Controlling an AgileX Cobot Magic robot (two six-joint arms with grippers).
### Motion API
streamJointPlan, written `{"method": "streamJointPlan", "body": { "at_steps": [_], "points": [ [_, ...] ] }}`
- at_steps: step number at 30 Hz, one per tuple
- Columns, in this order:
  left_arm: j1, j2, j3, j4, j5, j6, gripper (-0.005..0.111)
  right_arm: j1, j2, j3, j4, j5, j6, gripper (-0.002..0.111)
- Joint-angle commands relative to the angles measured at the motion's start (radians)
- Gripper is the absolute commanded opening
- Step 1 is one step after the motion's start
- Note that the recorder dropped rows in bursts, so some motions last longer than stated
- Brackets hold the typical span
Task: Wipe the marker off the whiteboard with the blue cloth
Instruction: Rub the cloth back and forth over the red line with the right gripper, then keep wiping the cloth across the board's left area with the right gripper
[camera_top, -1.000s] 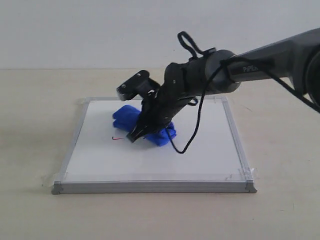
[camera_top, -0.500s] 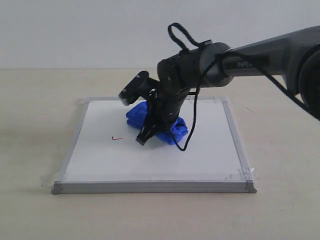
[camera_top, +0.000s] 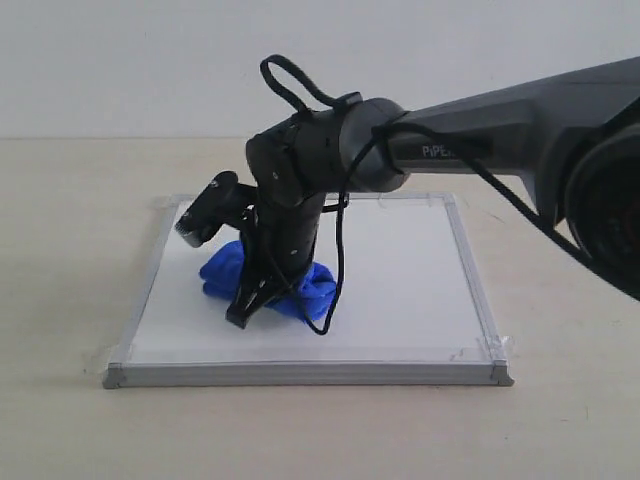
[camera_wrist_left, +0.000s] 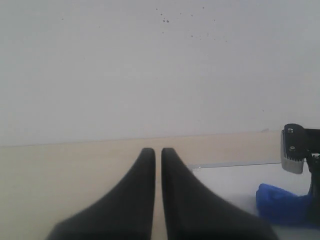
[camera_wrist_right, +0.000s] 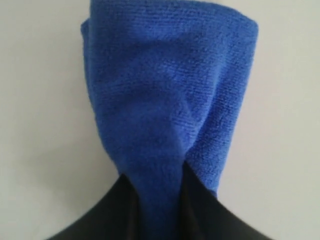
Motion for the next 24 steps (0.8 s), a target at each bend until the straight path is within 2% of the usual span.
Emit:
{"method": "streamJointPlan", "body": {
  "at_steps": [1, 5, 9, 16, 21, 24],
  "points": [
    [-0.003, 0.001, -0.004, 0.001, -0.001, -0.001, 0.004, -0.130, 0.048, -0.060, -0.202, 0.064, 0.140, 0.000],
    [-0.003, 0.001, -0.004, 0.001, -0.001, -0.001, 0.004, -0.183, 0.079, -0.125, -0.204, 0.139, 0.140, 0.000],
    [-0.003, 0.001, -0.004, 0.001, -0.001, -0.001, 0.004, -0.164, 0.098, -0.142, -0.156, 0.183, 0.096, 0.000],
    [-0.003, 0.001, -0.004, 0.001, -0.001, -0.001, 0.004, -0.005, 0.101, -0.142, 0.120, 0.177, -0.122, 0.000],
    [-0.003, 0.001, -0.004, 0.001, -0.001, -0.001, 0.004, 0.107, 0.101, -0.142, 0.097, 0.202, -0.137, 0.000],
    [-0.003, 0.001, -0.004, 0.001, -0.001, -0.001, 0.004, 0.106, 0.101, -0.160, -0.011, 0.148, -0.062, 0.000]
  ]
}}
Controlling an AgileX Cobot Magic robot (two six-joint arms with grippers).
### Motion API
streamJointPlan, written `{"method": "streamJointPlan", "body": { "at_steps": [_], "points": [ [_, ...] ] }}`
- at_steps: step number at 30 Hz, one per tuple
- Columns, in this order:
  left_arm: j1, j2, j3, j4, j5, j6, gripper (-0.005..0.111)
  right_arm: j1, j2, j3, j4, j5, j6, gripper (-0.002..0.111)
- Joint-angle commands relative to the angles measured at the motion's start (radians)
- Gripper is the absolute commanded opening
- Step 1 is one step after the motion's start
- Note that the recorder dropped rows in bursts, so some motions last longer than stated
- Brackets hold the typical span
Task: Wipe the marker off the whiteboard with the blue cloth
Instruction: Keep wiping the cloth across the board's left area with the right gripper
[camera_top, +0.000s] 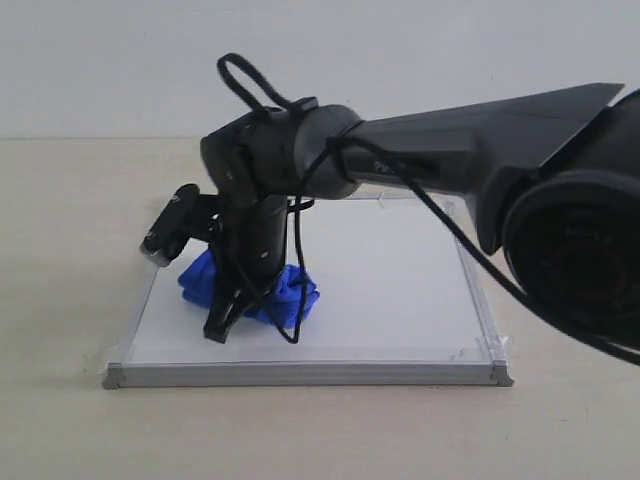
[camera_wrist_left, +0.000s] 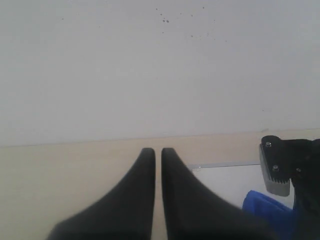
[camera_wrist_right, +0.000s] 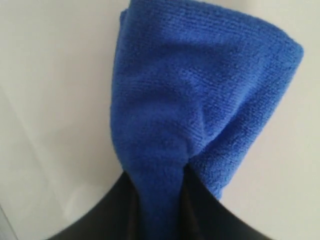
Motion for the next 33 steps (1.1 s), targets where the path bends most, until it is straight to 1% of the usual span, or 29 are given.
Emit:
{"method": "streamJointPlan", "body": {
  "at_steps": [1, 4, 7, 10, 12, 13, 14, 16, 18, 19, 21, 23, 25, 27, 29, 30, 31, 32, 33],
  "points": [
    [-0.003, 0.001, -0.004, 0.001, -0.001, -0.001, 0.004, 0.000, 0.024, -0.013, -0.081, -0.016, 0.096, 0.000],
    [-0.003, 0.001, -0.004, 0.001, -0.001, -0.001, 0.004, -0.053, 0.048, -0.063, -0.199, -0.022, 0.190, 0.000],
    [-0.003, 0.001, -0.004, 0.001, -0.001, -0.001, 0.004, -0.122, 0.103, -0.147, -0.267, 0.012, 0.241, 0.000],
    [-0.003, 0.001, -0.004, 0.001, -0.001, -0.001, 0.004, -0.125, 0.158, -0.217, -0.278, 0.069, 0.243, 0.000],
    [-0.003, 0.001, -0.004, 0.001, -0.001, -0.001, 0.004, -0.093, 0.165, -0.232, -0.212, 0.048, 0.214, 0.000],
    [-0.003, 0.001, -0.004, 0.001, -0.001, -0.001, 0.004, -0.056, 0.165, -0.232, -0.138, 0.042, 0.154, 0.000],
    [-0.003, 0.001, -0.004, 0.001, -0.001, -0.001, 0.004, -0.037, 0.165, -0.232, -0.109, 0.042, 0.130, 0.000],
    [-0.003, 0.001, -0.004, 0.001, -0.001, -0.001, 0.004, 0.015, 0.165, -0.232, 0.033, 0.077, 0.034, 0.000],
    [-0.003, 0.001, -0.004, 0.001, -0.001, -0.001, 0.004, 0.027, 0.163, -0.232, 0.152, 0.119, -0.033, 0.000],
    [-0.003, 0.001, -0.004, 0.001, -0.001, -0.001, 0.004, 0.027, 0.158, -0.232, 0.178, 0.124, -0.051, 0.000],
    [-0.003, 0.001, -0.004, 0.001, -0.001, -0.001, 0.004, 0.010, 0.147, -0.232, 0.137, 0.113, -0.045, 0.000],
    [-0.003, 0.001, -0.004, 0.001, -0.001, -0.001, 0.004, -0.030, 0.147, -0.254, -0.149, 0.070, 0.165, 0.000],
    [-0.003, 0.001, -0.004, 0.001, -0.001, -0.001, 0.004, -0.055, 0.147, -0.254, -0.295, 0.047, 0.260, 0.000],
    [-0.003, 0.001, -0.004, 0.001, -0.001, -0.001, 0.004, -0.085, 0.147, -0.254, -0.369, 0.042, 0.309, 0.000],
    [-0.003, 0.001, -0.004, 0.001, -0.001, -0.001, 0.004, -0.109, 0.147, -0.261, -0.349, 0.049, 0.325, 0.000],
    [-0.003, 0.001, -0.004, 0.001, -0.001, -0.001, 0.004, -0.109, 0.147, -0.261, -0.314, 0.049, 0.295, 0.000],
    [-0.003, 0.001, -0.004, 0.001, -0.001, -0.001, 0.004, -0.102, 0.147, -0.261, -0.267, 0.049, 0.253, 0.000],
    [-0.003, 0.001, -0.004, 0.001, -0.001, -0.001, 0.004, -0.090, 0.147, -0.261, -0.167, 0.039, 0.185, 0.000],
    [-0.003, 0.001, -0.004, 0.001, -0.001, -0.001, 0.004, -0.085, 0.147, -0.261, -0.109, 0.024, 0.145, 0.000]
  ]
}}
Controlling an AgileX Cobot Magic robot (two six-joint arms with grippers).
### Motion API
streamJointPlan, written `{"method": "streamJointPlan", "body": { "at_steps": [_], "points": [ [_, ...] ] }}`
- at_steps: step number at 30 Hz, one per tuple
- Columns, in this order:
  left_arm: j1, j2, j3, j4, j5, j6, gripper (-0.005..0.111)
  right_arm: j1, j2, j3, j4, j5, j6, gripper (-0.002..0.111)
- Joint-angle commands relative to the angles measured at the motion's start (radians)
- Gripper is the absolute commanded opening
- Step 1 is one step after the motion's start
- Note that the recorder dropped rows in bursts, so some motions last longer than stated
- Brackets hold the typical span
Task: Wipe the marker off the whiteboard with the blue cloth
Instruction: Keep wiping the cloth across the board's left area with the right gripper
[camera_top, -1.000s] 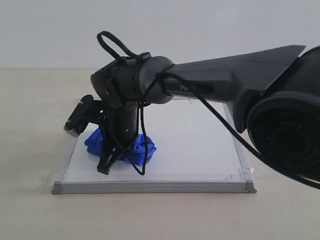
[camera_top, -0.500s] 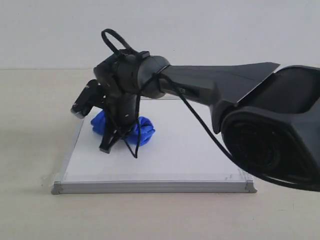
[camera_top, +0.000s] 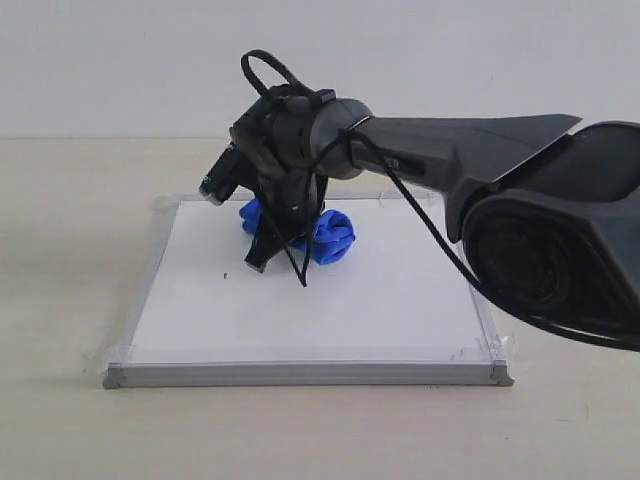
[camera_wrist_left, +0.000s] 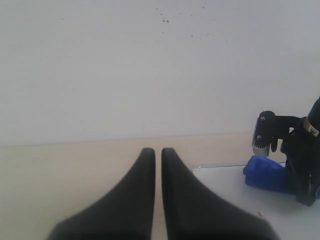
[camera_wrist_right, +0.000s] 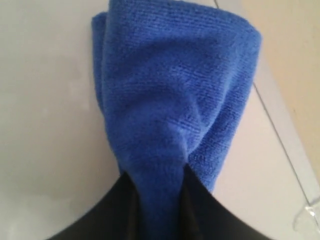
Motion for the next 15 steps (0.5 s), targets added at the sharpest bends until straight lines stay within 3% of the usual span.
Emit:
{"method": "streamJointPlan", "body": {
  "at_steps": [1, 5, 8, 10, 13, 15],
  "points": [
    [-0.003, 0.001, -0.004, 0.001, -0.001, -0.001, 0.004, 0.036, 0.003, -0.004, 0.289, -0.035, -0.168, 0.000],
    [-0.003, 0.001, -0.004, 0.001, -0.001, -0.001, 0.004, 0.061, 0.003, -0.004, 0.581, -0.041, -0.345, 0.000],
    [-0.003, 0.001, -0.004, 0.001, -0.001, -0.001, 0.004, 0.071, 0.003, -0.015, 0.617, -0.038, -0.383, 0.000],
    [-0.003, 0.001, -0.004, 0.001, -0.001, -0.001, 0.004, 0.063, 0.003, -0.038, 0.528, -0.057, -0.323, 0.000],
    [-0.003, 0.001, -0.004, 0.001, -0.001, -0.001, 0.004, 0.035, 0.028, -0.040, 0.121, -0.106, -0.060, 0.000],
    [-0.003, 0.001, -0.004, 0.001, -0.001, -0.001, 0.004, 0.016, 0.043, -0.040, 0.053, -0.103, -0.015, 0.000]
  ]
}}
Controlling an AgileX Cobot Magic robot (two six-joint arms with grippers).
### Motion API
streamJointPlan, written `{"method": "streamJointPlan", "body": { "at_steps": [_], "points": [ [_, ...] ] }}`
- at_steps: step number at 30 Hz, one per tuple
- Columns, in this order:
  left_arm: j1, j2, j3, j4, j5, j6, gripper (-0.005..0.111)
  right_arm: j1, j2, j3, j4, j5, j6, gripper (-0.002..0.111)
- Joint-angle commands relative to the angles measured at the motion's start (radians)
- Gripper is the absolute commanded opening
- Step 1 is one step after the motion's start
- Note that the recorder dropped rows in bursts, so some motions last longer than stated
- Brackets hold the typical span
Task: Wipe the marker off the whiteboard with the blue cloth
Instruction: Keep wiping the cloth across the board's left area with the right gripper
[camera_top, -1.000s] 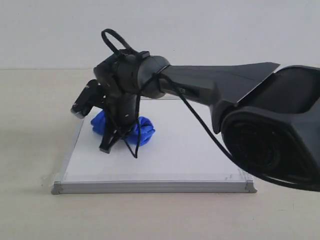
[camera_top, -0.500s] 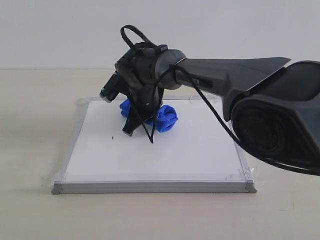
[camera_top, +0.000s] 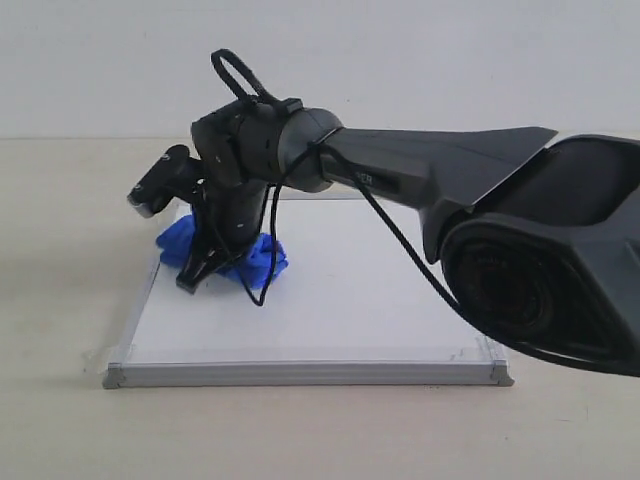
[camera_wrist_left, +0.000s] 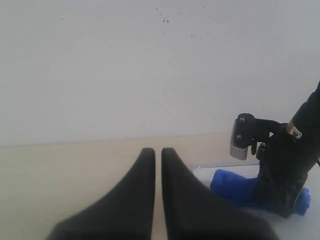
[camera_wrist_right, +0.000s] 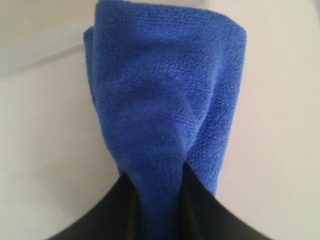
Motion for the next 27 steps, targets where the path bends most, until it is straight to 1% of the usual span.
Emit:
{"method": "streamJointPlan", "body": {
  "at_steps": [1, 2, 4, 5, 7, 9, 11, 13, 15, 17, 19, 23, 24, 27],
  "points": [
    [-0.003, 0.001, -0.004, 0.001, -0.001, -0.001, 0.004, -0.042, 0.043, -0.007, -0.198, -0.004, 0.134, 0.000],
    [-0.003, 0.001, -0.004, 0.001, -0.001, -0.001, 0.004, -0.040, 0.050, -0.007, -0.144, 0.000, 0.116, 0.000],
    [-0.003, 0.001, -0.004, 0.001, -0.001, -0.001, 0.004, -0.017, 0.059, -0.009, 0.052, 0.002, -0.032, 0.000],
    [-0.003, 0.001, -0.004, 0.001, -0.001, -0.001, 0.004, 0.010, 0.063, -0.009, 0.221, 0.010, -0.123, 0.000],
    [-0.003, 0.001, -0.004, 0.001, -0.001, -0.001, 0.004, 0.045, 0.063, -0.009, 0.343, 0.049, -0.213, 0.000],
    [-0.003, 0.001, -0.004, 0.001, -0.001, -0.001, 0.004, 0.058, 0.063, -0.038, 0.350, 0.104, -0.229, 0.000],
    [-0.003, 0.001, -0.004, 0.001, -0.001, -0.001, 0.004, 0.046, 0.063, -0.061, 0.318, 0.109, -0.218, 0.000],
    [-0.003, 0.001, -0.004, 0.001, -0.001, -0.001, 0.004, 0.028, 0.063, -0.074, 0.187, 0.087, -0.140, 0.000],
    [-0.003, 0.001, -0.004, 0.001, -0.001, -0.001, 0.004, 0.004, 0.071, -0.074, -0.037, 0.050, 0.009, 0.000],
    [-0.003, 0.001, -0.004, 0.001, -0.001, -0.001, 0.004, -0.024, 0.083, -0.074, -0.216, 0.043, 0.136, 0.000],
    [-0.003, 0.001, -0.004, 0.001, -0.001, -0.001, 0.004, -0.053, 0.090, -0.074, -0.289, 0.043, 0.181, 0.000],
    [-0.003, 0.001, -0.004, 0.001, -0.001, -0.001, 0.004, -0.082, 0.095, -0.074, -0.228, 0.043, 0.170, 0.000],
    [-0.003, 0.001, -0.004, 0.001, -0.001, -0.001, 0.004, -0.078, 0.096, -0.074, -0.182, 0.043, 0.142, 0.000],
    [-0.003, 0.001, -0.004, 0.001, -0.001, -0.001, 0.004, -0.049, 0.104, -0.074, 0.042, 0.036, -0.014, 0.000]
  ]
}}
